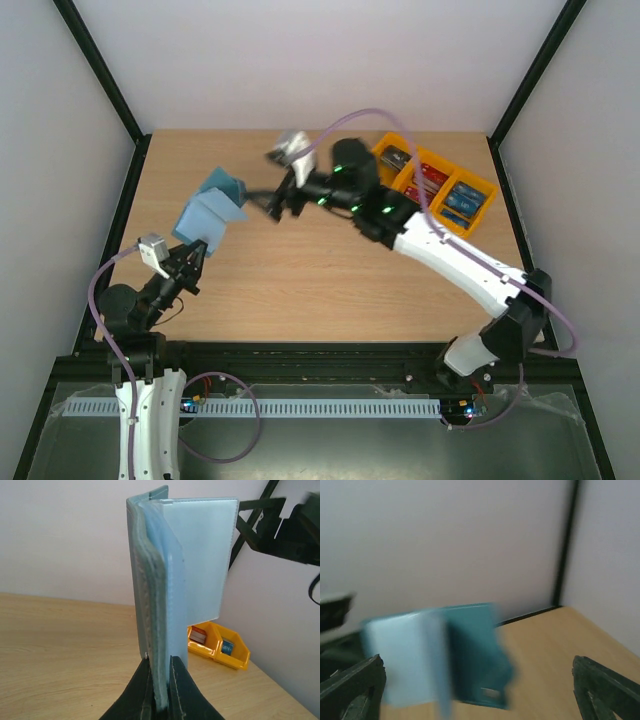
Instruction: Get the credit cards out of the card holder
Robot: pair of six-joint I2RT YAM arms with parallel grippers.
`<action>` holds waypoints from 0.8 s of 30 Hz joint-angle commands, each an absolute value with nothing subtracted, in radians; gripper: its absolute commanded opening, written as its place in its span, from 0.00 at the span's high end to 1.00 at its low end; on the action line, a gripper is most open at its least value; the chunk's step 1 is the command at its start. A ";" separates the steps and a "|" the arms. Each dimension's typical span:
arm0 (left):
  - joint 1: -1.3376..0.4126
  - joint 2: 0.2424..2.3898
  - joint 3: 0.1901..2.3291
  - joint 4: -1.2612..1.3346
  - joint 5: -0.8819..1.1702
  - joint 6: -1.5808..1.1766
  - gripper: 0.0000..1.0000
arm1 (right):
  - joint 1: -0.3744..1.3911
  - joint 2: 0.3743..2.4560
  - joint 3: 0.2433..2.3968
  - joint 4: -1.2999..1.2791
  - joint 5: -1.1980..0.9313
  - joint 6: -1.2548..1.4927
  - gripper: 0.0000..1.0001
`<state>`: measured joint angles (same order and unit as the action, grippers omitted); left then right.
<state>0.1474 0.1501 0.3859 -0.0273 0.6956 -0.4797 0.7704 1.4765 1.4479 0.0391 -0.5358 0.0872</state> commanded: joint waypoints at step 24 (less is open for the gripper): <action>0.154 0.148 0.356 0.132 0.921 -0.518 0.98 | 1.023 1.754 1.661 -0.280 -0.516 -0.362 0.04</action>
<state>0.1520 0.1501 0.3626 0.0719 0.8593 -0.5060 1.0149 1.7329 1.6127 -0.2947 -0.4660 -0.3553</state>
